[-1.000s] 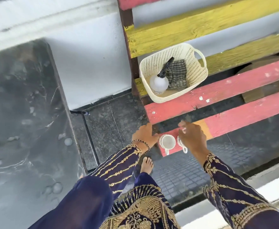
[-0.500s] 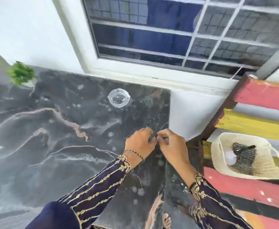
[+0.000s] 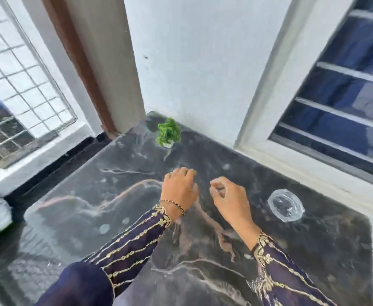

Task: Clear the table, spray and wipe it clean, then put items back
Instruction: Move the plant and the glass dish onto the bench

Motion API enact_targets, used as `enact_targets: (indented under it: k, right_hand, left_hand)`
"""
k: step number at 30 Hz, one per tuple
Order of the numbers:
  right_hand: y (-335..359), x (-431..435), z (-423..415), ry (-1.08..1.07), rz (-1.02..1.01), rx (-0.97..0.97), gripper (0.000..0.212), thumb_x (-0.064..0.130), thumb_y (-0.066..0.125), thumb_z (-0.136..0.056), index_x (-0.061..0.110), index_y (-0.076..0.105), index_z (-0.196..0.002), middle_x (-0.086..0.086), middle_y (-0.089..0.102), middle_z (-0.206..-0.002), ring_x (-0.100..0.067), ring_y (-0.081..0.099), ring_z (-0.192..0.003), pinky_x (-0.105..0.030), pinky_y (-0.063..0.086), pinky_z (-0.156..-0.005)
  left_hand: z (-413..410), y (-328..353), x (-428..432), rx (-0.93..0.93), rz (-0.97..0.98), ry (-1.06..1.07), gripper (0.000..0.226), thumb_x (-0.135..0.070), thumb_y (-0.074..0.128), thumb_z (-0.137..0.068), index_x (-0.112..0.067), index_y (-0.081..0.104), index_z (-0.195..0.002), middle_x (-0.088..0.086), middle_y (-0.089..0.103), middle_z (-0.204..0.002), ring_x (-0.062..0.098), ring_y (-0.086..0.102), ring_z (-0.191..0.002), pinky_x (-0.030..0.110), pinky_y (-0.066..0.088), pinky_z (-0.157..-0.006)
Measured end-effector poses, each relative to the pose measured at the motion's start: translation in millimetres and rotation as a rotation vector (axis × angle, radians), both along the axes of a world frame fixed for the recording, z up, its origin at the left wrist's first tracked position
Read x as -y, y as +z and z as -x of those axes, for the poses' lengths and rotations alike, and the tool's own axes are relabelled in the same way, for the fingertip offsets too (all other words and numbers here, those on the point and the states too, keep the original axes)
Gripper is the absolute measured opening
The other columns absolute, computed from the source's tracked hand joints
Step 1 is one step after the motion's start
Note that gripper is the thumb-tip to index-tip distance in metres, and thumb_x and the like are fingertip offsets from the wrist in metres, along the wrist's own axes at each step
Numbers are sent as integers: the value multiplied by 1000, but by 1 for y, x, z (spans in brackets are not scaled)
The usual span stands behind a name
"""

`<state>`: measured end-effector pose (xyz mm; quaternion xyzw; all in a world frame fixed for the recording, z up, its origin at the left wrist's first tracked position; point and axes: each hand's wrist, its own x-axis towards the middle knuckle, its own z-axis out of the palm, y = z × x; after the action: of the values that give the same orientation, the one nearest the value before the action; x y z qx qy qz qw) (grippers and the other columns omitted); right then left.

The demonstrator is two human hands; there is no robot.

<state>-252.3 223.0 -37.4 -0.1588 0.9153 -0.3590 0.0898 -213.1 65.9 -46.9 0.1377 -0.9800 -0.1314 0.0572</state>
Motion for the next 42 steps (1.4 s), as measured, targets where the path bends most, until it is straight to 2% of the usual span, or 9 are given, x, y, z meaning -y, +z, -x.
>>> enact_targets:
  k: [6, 11, 20, 27, 31, 34, 37, 39, 42]
  right_hand:
    - [-1, 68, 33, 75, 57, -17, 13, 20, 66, -95, 23, 73, -106, 7, 78, -102, -12, 73, -87, -34, 59, -85]
    - [-2, 77, 56, 66, 52, -42, 14, 22, 64, -97, 22, 73, -109, 11, 74, -96, -6, 69, -82, -30, 58, -80]
    - [-13, 5, 73, -143, 10, -15, 10, 17, 67, -97, 22, 73, -102, 6, 75, -88, -10, 74, -80, -40, 62, -78]
    - [-19, -55, 68, -333, -3, 21, 5, 28, 66, -98, 27, 71, -95, 13, 73, -84, -4, 74, -68, -43, 63, -66]
    - [-26, -97, 58, -526, -130, -17, 17, 40, 65, -97, 30, 67, -85, 15, 70, -76, -15, 72, -74, -37, 56, -69]
    - [-33, -124, 58, -709, -264, 72, 14, 41, 68, -93, 28, 62, -93, -3, 71, -98, -33, 65, -100, -40, 50, -77]
    - [-46, -151, 58, -853, -320, 272, 54, 42, 73, -88, 4, 55, -121, -22, 67, -119, -42, 65, -111, -46, 52, -87]
    - [-54, -165, 58, -908, -182, 379, 60, 41, 76, -87, -6, 59, -119, -26, 70, -111, -40, 70, -97, -46, 56, -79]
    - [-60, -171, 61, -936, 14, 433, 40, 28, 74, -90, -11, 71, -100, -20, 72, -77, -26, 64, -56, -28, 52, -44]
  left_hand:
    - [61, 2, 89, 68, 80, 88, 62, -29, 54, -89, -19, 32, -146, 10, 25, -156, 32, 30, -139, 49, 38, -106]
    - [104, 0, 118, 102, -6, 78, 74, -26, 59, -93, -25, 16, -153, 15, -4, -161, 45, 15, -143, 60, 40, -103]
    - [129, -8, 125, -3, -28, 0, 44, -3, 50, -91, -13, 41, -133, 19, 36, -135, 40, 55, -110, 48, 56, -82]
    - [120, 9, 87, -32, -157, -81, 38, -9, 55, -91, -9, 45, -128, 17, 42, -125, 41, 61, -89, 51, 53, -74]
    - [109, 14, 44, -44, -233, -202, 37, -13, 57, -91, -9, 46, -127, 14, 43, -119, 39, 60, -80, 48, 53, -72]
    - [104, 15, 17, -63, -292, -280, 35, -17, 58, -91, -11, 49, -123, 11, 44, -115, 35, 57, -75, 42, 52, -70]
    - [98, 11, -9, -86, -343, -339, 29, -21, 59, -89, -14, 51, -117, 7, 45, -111, 27, 51, -65, 36, 49, -68]
    - [95, 5, -24, -102, -354, -364, 27, -21, 61, -89, -15, 53, -114, 5, 46, -110, 22, 46, -59, 32, 47, -66]
    - [89, -1, -41, -116, -358, -415, 26, -20, 62, -88, -16, 53, -112, 3, 46, -107, 16, 40, -53, 28, 43, -61]
